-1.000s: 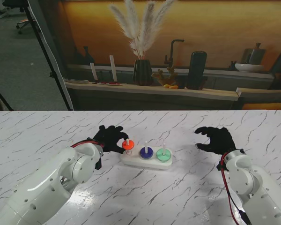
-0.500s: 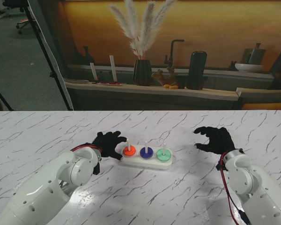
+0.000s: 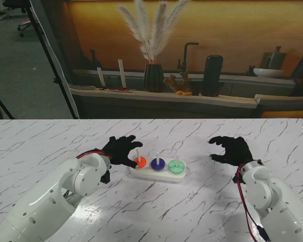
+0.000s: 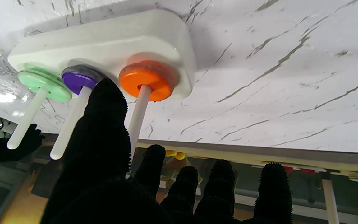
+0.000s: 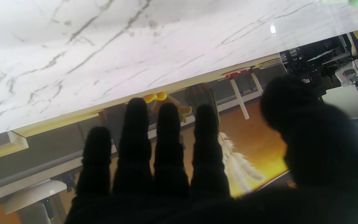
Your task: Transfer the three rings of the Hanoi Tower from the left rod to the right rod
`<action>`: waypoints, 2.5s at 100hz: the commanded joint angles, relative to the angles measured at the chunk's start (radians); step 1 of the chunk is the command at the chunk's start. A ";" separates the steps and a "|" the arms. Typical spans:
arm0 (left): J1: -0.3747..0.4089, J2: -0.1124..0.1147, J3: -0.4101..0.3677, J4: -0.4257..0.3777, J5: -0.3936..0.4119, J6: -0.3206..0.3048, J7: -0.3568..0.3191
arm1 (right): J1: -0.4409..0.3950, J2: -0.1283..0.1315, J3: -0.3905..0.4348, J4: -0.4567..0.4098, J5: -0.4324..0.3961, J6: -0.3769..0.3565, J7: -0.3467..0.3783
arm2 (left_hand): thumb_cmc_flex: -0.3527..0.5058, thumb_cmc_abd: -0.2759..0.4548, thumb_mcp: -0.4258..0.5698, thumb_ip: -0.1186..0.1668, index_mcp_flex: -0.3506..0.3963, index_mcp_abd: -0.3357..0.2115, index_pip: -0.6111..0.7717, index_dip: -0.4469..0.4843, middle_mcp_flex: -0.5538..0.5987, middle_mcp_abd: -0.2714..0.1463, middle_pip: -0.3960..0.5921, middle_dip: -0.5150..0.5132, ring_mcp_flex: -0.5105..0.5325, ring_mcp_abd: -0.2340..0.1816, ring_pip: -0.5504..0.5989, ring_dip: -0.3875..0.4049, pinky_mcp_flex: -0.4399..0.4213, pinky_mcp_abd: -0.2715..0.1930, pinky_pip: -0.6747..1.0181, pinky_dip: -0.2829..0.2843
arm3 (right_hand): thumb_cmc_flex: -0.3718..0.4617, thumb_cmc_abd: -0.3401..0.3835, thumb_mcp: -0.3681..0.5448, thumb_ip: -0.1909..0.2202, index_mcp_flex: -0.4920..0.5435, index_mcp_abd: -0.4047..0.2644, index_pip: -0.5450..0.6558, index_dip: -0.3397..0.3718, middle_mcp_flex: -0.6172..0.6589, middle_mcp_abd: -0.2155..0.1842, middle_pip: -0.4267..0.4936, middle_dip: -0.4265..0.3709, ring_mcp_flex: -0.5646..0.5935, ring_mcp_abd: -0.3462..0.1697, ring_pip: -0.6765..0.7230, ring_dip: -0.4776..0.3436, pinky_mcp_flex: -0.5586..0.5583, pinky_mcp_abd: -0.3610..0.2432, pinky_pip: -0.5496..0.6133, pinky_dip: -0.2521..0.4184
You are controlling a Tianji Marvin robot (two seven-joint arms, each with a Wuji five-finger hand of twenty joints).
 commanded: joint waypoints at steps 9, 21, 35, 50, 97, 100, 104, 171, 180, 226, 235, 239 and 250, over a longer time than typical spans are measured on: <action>-0.033 -0.009 0.022 -0.012 -0.014 -0.037 -0.005 | -0.008 -0.007 0.000 -0.003 0.002 0.000 -0.001 | -0.013 -0.020 0.003 0.025 -0.034 0.021 -0.014 -0.006 -0.040 0.011 -0.011 -0.014 -0.040 0.007 -0.020 -0.012 -0.016 0.014 -0.030 -0.006 | 0.000 0.016 0.016 0.041 -0.006 -0.014 0.012 0.011 0.000 0.000 0.007 -0.010 -0.021 0.002 0.012 -0.008 -0.007 0.311 0.018 -0.008; -0.053 -0.014 0.050 -0.001 -0.028 -0.040 0.014 | -0.009 -0.007 0.004 -0.005 0.000 -0.001 -0.001 | -0.016 -0.021 0.005 0.024 -0.029 0.016 -0.009 -0.002 -0.027 0.008 -0.007 -0.013 -0.034 0.006 -0.017 -0.011 -0.010 0.017 -0.027 -0.001 | 0.001 0.016 0.016 0.041 -0.007 -0.014 0.012 0.011 -0.002 0.000 0.006 -0.010 -0.021 0.003 0.012 -0.008 -0.007 0.312 0.018 -0.008; -0.080 -0.021 0.092 0.024 -0.043 -0.046 0.044 | -0.010 -0.007 0.009 -0.007 -0.002 -0.003 -0.001 | -0.021 -0.022 0.006 0.024 -0.022 0.006 -0.005 0.003 -0.019 0.001 -0.006 -0.012 -0.030 0.003 -0.015 -0.011 -0.007 0.017 -0.020 0.006 | 0.000 0.016 0.016 0.041 -0.008 -0.014 0.011 0.010 -0.001 0.000 0.007 -0.010 -0.021 0.001 0.012 -0.008 -0.006 0.312 0.018 -0.008; -0.111 -0.032 0.147 0.067 -0.043 -0.059 0.094 | -0.010 -0.007 0.013 -0.009 -0.004 -0.006 -0.002 | -0.031 -0.024 0.006 0.022 -0.016 0.000 -0.001 0.007 -0.016 -0.004 -0.006 -0.010 -0.029 -0.002 -0.015 -0.010 -0.009 0.018 -0.015 0.011 | 0.001 0.016 0.016 0.041 -0.008 -0.014 0.011 0.010 -0.002 -0.001 0.007 -0.010 -0.021 0.003 0.012 -0.008 -0.006 0.313 0.018 -0.008; -0.171 -0.032 0.247 0.106 -0.025 -0.078 0.090 | -0.011 -0.006 0.026 -0.013 -0.011 -0.011 -0.007 | -0.057 -0.042 0.016 0.021 -0.021 0.001 -0.001 0.014 -0.049 -0.005 -0.015 -0.013 -0.061 -0.009 -0.033 -0.021 -0.035 0.014 -0.060 -0.007 | 0.000 0.016 0.016 0.041 -0.007 -0.015 0.012 0.011 0.000 0.001 0.007 -0.010 -0.020 0.001 0.012 -0.008 -0.007 0.311 0.018 -0.008; -0.174 -0.032 0.251 0.106 -0.028 -0.075 0.084 | -0.011 -0.006 0.026 -0.013 -0.011 -0.011 -0.007 | -0.057 -0.045 0.018 0.021 -0.025 0.002 -0.003 0.014 -0.056 -0.004 -0.016 -0.014 -0.067 -0.009 -0.036 -0.023 -0.038 0.013 -0.068 -0.010 | 0.001 0.016 0.016 0.041 -0.007 -0.014 0.012 0.010 0.000 -0.001 0.007 -0.010 -0.020 0.002 0.012 -0.008 -0.006 0.312 0.018 -0.008; -0.178 -0.030 0.258 0.105 -0.031 -0.071 0.072 | -0.011 -0.006 0.027 -0.014 -0.012 -0.011 -0.007 | -0.058 -0.047 0.022 0.022 -0.029 0.001 -0.006 0.014 -0.065 -0.006 -0.019 -0.016 -0.075 -0.011 -0.039 -0.025 -0.043 0.011 -0.079 -0.014 | 0.000 0.017 0.016 0.041 -0.006 -0.016 0.012 0.011 0.000 0.000 0.007 -0.010 -0.022 0.002 0.011 -0.008 -0.006 0.313 0.018 -0.008; -0.273 -0.024 0.410 0.151 0.036 0.014 0.027 | -0.014 -0.007 0.028 -0.018 -0.007 -0.008 -0.002 | -0.100 -0.046 0.030 0.009 -0.074 -0.059 -0.025 0.008 -0.125 -0.022 -0.046 -0.079 -0.146 -0.022 -0.066 -0.050 -0.050 0.001 -0.211 -0.006 | 0.000 0.017 0.016 0.041 -0.006 -0.013 0.013 0.011 -0.001 -0.001 0.007 -0.010 -0.021 0.001 0.012 -0.008 -0.006 0.312 0.018 -0.008; -0.282 -0.027 0.430 0.162 0.045 0.016 0.039 | -0.016 -0.006 0.028 -0.020 -0.008 -0.007 -0.002 | -0.096 -0.049 0.031 0.009 -0.065 -0.056 -0.021 0.010 -0.123 -0.021 -0.043 -0.083 -0.142 -0.022 -0.063 -0.049 -0.048 0.002 -0.214 0.000 | 0.001 0.017 0.016 0.041 -0.006 -0.013 0.012 0.010 -0.001 0.000 0.007 -0.010 -0.021 0.001 0.012 -0.008 -0.006 0.312 0.019 -0.008; -0.307 -0.034 0.481 0.194 0.052 0.018 0.068 | -0.019 -0.007 0.029 -0.023 -0.006 -0.005 -0.001 | -0.080 -0.044 0.037 0.007 -0.011 -0.069 0.017 0.042 -0.107 -0.025 -0.015 -0.030 -0.106 -0.018 -0.047 -0.039 -0.033 0.002 -0.192 0.034 | -0.001 0.018 0.015 0.041 -0.006 -0.012 0.012 0.010 -0.002 0.000 0.007 -0.010 -0.021 0.003 0.013 -0.008 -0.005 0.311 0.019 -0.008; -0.304 -0.035 0.480 0.195 0.048 0.020 0.073 | -0.020 -0.007 0.029 -0.023 -0.007 -0.005 -0.001 | -0.084 -0.037 0.033 0.005 -0.011 -0.068 0.016 0.044 -0.106 -0.024 -0.017 -0.028 -0.104 -0.018 -0.046 -0.038 -0.035 0.003 -0.189 0.035 | 0.000 0.017 0.016 0.042 -0.006 -0.013 0.012 0.010 0.000 -0.001 0.008 -0.010 -0.021 0.003 0.013 -0.008 -0.006 0.311 0.019 -0.008; -0.304 -0.037 0.481 0.196 0.045 0.020 0.076 | -0.020 -0.007 0.029 -0.023 -0.006 -0.004 0.000 | -0.084 -0.035 0.032 0.005 -0.011 -0.067 0.015 0.045 -0.106 -0.024 -0.017 -0.027 -0.104 -0.018 -0.047 -0.038 -0.035 0.003 -0.188 0.036 | 0.000 0.018 0.016 0.042 -0.007 -0.012 0.012 0.010 -0.001 0.000 0.008 -0.010 -0.022 0.002 0.012 -0.008 -0.006 0.311 0.019 -0.008; -0.305 -0.039 0.484 0.199 0.037 0.023 0.079 | -0.021 -0.007 0.029 -0.023 -0.006 -0.003 0.001 | -0.077 -0.031 0.031 0.005 0.008 -0.074 0.025 0.050 -0.097 -0.025 -0.015 -0.024 -0.099 -0.018 -0.044 -0.036 -0.034 0.003 -0.184 0.037 | 0.001 0.018 0.016 0.042 -0.007 -0.014 0.012 0.010 -0.002 0.000 0.007 -0.010 -0.021 0.002 0.012 -0.008 -0.006 0.311 0.019 -0.008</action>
